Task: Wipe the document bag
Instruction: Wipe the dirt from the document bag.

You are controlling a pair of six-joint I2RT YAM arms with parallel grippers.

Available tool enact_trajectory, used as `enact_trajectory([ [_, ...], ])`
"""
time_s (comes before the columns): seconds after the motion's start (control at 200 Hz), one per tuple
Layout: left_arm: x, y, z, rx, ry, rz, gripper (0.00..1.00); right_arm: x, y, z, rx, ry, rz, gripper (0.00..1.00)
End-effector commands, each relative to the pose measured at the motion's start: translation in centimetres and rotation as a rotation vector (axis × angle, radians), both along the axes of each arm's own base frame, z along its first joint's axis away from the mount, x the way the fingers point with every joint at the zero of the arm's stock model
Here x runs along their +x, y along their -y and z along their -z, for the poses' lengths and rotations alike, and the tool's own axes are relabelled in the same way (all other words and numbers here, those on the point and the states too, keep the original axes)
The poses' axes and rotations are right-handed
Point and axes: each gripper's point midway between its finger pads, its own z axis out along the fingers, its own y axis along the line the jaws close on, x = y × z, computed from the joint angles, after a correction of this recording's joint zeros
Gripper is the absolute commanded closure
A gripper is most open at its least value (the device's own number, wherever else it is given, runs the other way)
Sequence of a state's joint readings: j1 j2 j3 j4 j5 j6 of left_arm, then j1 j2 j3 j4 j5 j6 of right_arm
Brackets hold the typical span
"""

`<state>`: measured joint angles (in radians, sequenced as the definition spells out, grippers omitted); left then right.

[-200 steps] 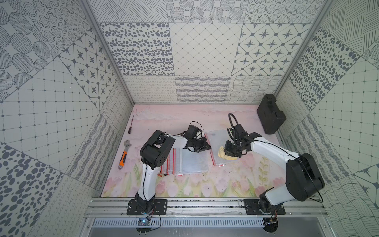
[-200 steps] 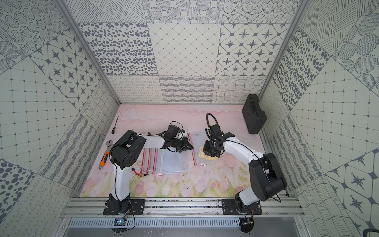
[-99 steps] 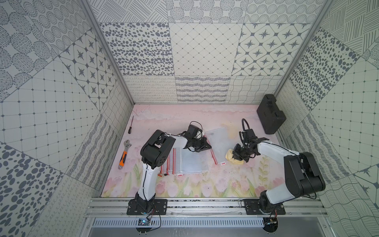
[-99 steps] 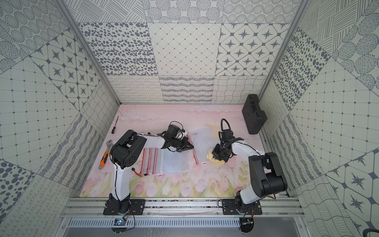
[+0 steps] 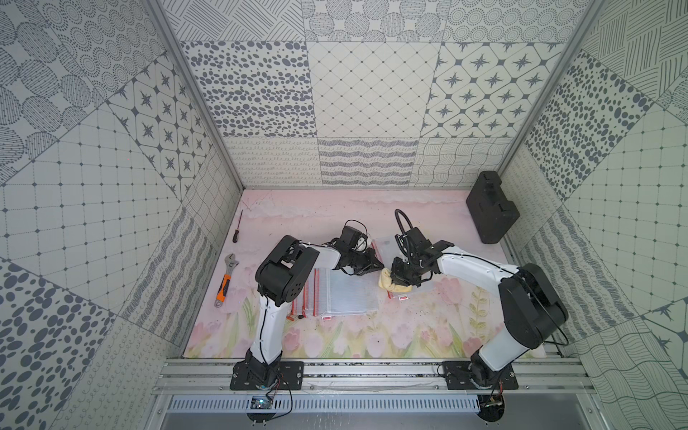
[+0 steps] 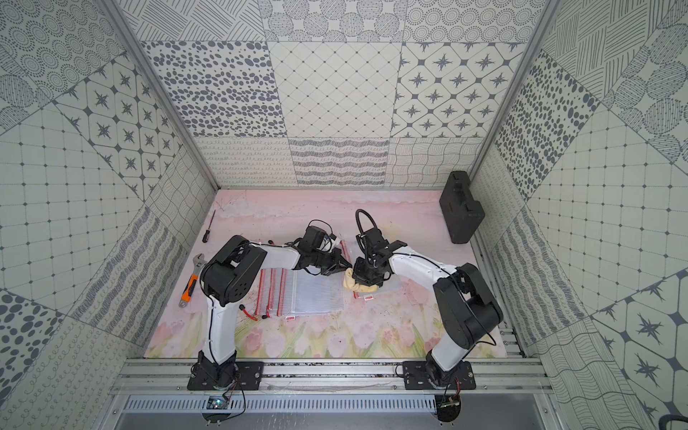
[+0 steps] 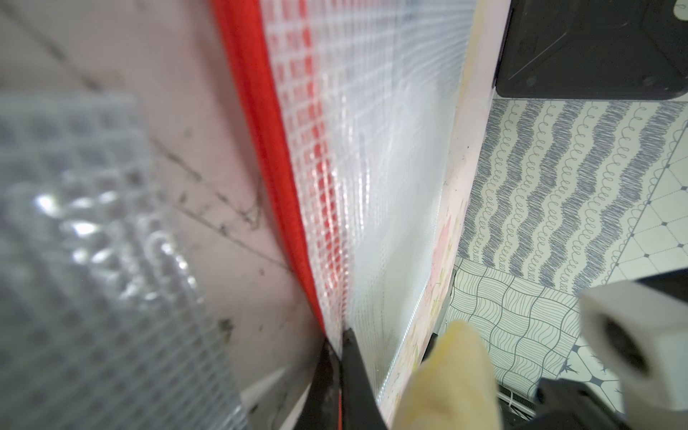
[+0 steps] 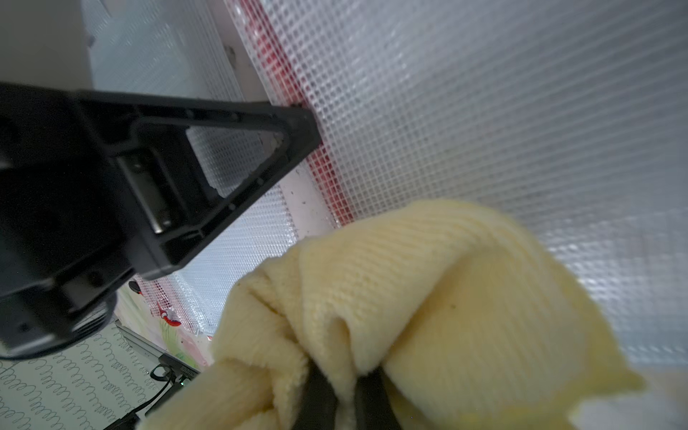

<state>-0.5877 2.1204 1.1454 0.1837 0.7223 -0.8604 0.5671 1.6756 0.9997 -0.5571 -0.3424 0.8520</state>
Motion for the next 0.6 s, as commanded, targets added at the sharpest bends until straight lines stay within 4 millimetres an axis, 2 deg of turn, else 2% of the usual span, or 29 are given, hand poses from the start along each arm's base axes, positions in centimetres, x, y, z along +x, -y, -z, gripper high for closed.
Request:
enact_trajectory([
  [0.0, -3.4, -9.2, 9.3, 0.527, -0.200, -0.166, 1.00, -0.2, 1.1, 2.7, -0.008, -0.070, 0.087, 1.00],
  [0.095, -3.4, -9.2, 9.3, 0.526, -0.200, -0.164, 1.00, -0.7, 4.8, 3.7, -0.058, -0.100, 0.129, 1.00],
  [0.15, -3.4, -9.2, 9.3, 0.525, -0.201, -0.163, 1.00, -0.8, 7.9, 3.8, -0.065, -0.109, 0.189, 1.00],
  [0.265, -3.3, -9.2, 9.2, 0.522, -0.197, -0.165, 1.00, -0.8, 15.3, 2.8, -0.095, -0.097, 0.316, 1.00],
  [0.31, -3.3, -9.2, 9.3, 0.521, -0.197, -0.163, 1.00, -0.7, 17.4, 2.1, -0.110, -0.086, 0.344, 1.00],
  [0.365, -3.3, -9.1, 9.2, 0.518, -0.197, -0.162, 1.00, -0.3, 18.9, 1.2, -0.123, -0.070, 0.357, 1.00],
  [0.415, -3.3, -9.1, 9.2, 0.517, -0.198, -0.159, 1.00, 0.5, 18.9, 0.2, -0.126, -0.052, 0.349, 1.00],
  [0.475, -3.3, -9.0, 9.3, 0.515, -0.199, -0.160, 1.00, 1.8, 17.2, -1.1, -0.105, -0.018, 0.318, 1.00],
  [0.535, -3.4, -9.1, 9.4, 0.516, -0.202, -0.160, 1.00, 3.0, 14.1, -2.4, -0.112, 0.028, 0.256, 1.00],
  [0.595, -3.3, -9.1, 9.4, 0.516, -0.205, -0.162, 1.00, 3.8, 9.8, -3.4, -0.103, 0.058, 0.170, 1.00],
])
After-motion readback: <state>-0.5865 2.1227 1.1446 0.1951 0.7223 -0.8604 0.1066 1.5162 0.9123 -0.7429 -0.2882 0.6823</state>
